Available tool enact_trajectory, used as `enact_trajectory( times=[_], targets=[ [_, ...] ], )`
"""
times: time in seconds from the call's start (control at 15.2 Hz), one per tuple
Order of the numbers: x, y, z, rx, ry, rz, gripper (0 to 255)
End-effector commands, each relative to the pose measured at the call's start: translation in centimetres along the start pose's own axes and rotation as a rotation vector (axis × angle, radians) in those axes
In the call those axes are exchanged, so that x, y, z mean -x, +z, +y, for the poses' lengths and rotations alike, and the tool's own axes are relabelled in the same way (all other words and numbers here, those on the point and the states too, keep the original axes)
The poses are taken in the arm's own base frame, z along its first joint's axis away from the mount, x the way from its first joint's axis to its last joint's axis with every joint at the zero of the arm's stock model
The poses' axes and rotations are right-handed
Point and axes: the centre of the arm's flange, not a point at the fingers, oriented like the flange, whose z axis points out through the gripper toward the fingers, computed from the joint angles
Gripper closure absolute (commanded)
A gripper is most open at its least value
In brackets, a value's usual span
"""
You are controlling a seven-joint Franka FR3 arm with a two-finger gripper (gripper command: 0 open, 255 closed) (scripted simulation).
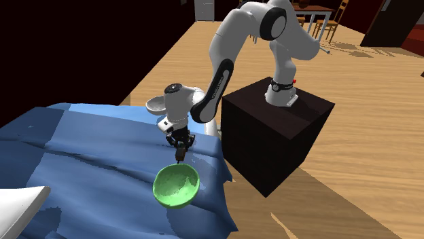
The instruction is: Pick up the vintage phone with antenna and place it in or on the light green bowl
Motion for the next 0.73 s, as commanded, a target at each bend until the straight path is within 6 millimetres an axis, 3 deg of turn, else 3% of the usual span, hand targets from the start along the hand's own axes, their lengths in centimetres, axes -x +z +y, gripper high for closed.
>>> enact_trajectory(
  times=[0.0,0.66],
  targets=[
    [0.0,0.0,0.0,0.0,0.0,0.0,255],
    [-0.1,-5.2,0.0,0.0,0.0,0.0,255]
  ],
)
